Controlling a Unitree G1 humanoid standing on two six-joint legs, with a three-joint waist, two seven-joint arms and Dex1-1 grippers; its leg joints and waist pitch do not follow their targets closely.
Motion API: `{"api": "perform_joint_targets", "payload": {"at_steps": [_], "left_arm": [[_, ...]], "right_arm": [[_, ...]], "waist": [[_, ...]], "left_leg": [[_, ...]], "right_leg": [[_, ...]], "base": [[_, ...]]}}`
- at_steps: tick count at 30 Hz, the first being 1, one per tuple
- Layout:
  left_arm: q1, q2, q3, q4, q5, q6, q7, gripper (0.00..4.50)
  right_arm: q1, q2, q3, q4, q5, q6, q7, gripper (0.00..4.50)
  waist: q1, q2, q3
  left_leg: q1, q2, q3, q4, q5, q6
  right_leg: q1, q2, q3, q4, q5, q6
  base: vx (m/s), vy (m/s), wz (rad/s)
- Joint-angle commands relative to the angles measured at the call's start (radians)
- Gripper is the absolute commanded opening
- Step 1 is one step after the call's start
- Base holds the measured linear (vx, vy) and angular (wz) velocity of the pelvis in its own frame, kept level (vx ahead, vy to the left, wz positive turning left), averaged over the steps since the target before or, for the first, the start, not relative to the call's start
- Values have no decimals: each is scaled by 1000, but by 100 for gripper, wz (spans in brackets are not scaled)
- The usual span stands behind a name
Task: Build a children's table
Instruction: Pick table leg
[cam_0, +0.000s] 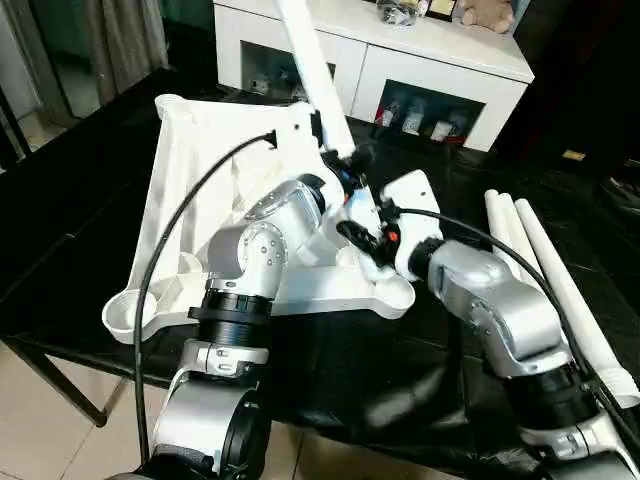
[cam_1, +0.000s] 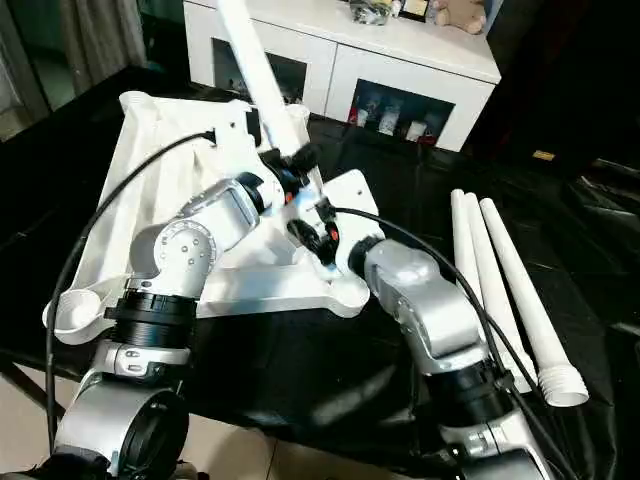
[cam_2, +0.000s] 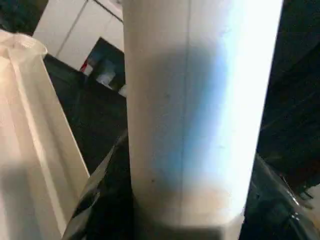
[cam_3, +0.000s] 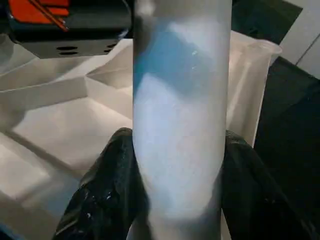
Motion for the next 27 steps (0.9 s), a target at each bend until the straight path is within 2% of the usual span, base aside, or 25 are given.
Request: {"api": "perform_joint_targets", "payload": {"at_steps": [1, 4, 5, 8, 9, 10, 11, 12, 13, 15, 18, 19, 22, 23, 24, 27], "left_arm": [[14, -52, 27, -5, 22, -27, 33, 188], [12, -38, 11, -8, 15, -45, 16, 186], [11, -33, 5, -9, 11, -45, 1, 186], [-2, 10, -33, -12, 3, -45, -109, 186], [-9, 30, -46, -8, 3, -42, -147, 186], [-9, 30, -46, -8, 3, -42, -147, 186], [-35, 98, -83, 1, -24, 0, -298, 186], [-37, 101, -84, 1, -26, 2, -305, 186], [-43, 125, -96, -2, -48, 25, -374, 186], [-53, 163, -107, -17, -101, 75, -489, 186], [-57, 213, -121, -57, -173, 136, -641, 186], [-58, 227, -126, -68, -189, 149, -686, 186], [-64, 264, -145, -96, -230, 181, -801, 186], [-67, 271, -148, -98, -239, 188, -824, 186], [-63, 292, -167, -126, -264, 202, -903, 186], [-57, 302, -176, -149, -283, 215, -948, 186]], "right_arm": [[-2, -15, -40, 6, -26, -20, -20, 186], [-3, -14, -43, 16, -49, -53, -44, 186], [-4, -8, -54, 21, -34, -59, -36, 242], [-3, 1, -125, 0, 79, -28, 45, 259], [-1, -7, -145, -12, 110, -10, 70, 277], [-1, -8, -146, -12, 110, -10, 71, 277], [29, -97, -158, -69, 196, 33, 236, 298], [31, -101, -159, -72, 200, 35, 243, 298], [42, -127, -172, -82, 233, 58, 290, 303], [57, -168, -189, -87, 274, 88, 348, 315], [79, -217, -199, -104, 313, 126, 411, 317], [84, -227, -203, -112, 326, 135, 427, 317], [113, -264, -212, -159, 387, 183, 480, 317], [119, -274, -211, -167, 396, 188, 489, 317], [129, -286, -205, -173, 402, 196, 504, 317], [133, -287, -202, -177, 409, 206, 513, 282]], "waist": [[-1, 12, -77], [-2, 14, -77], [-2, 14, -77], [-3, 12, -76], [-2, 13, -76], [-1, 13, -76], [4, 15, -78], [6, 14, -77], [8, 16, -77], [10, 17, -77], [12, 16, -77], [14, 19, -77], [15, 18, -75], [16, 17, -73], [15, 17, -71], [14, 18, -71]], "left_leg": [[13, 47, -18, -73, -62, -23], [13, 47, -18, -74, -65, -24], [13, 47, -18, -74, -65, -24], [14, 47, -17, -75, -89, -18], [16, 48, -17, -75, -89, -14], [16, 47, -17, -75, -87, -11], [18, 49, -17, -74, -74, -4], [18, 46, -16, -73, -66, 3], [18, 49, -16, -74, -58, 6], [17, 47, -15, -73, -50, 8], [18, 48, -13, -72, -59, 7], [18, 50, -13, -72, -60, 5], [19, 53, -14, -74, -80, 0], [19, 52, -13, -75, -93, -4], [19, 52, -13, -76, -107, -8], [18, 54, -15, -78, -117, -18]], "right_leg": [[62, -79, 51, -66, 12, -159], [61, -80, 50, -67, 13, -160], [61, -80, 50, -67, 13, -160], [59, -79, 50, -70, -11, -160], [59, -80, 50, -68, -9, -161], [59, -79, 50, -69, -8, -161], [62, -78, 50, -65, 13, -160], [62, -76, 50, -65, 25, -159], [62, -78, 51, -63, 37, -162], [61, -80, 49, -62, 42, -189], [63, -83, 49, -63, 16, -224], [62, -85, 49, -61, 18, -230], [59, -85, 49, -64, -17, -239], [60, -84, 49, -67, -43, -233], [59, -86, 49, -71, -71, -228], [57, -87, 49, -73, -105, -218]], "base": [[0, 0, 0], [0, 0, 0], [0, 0, 0], [0, 0, 0], [0, 0, 0], [0, 0, 0], [0, 0, 0], [0, 0, 0], [0, 0, 0], [0, 0, 0], [0, 0, 0], [0, 0, 0], [0, 0, 0], [0, 0, 0], [0, 0, 0], [0, 0, 0]]}}
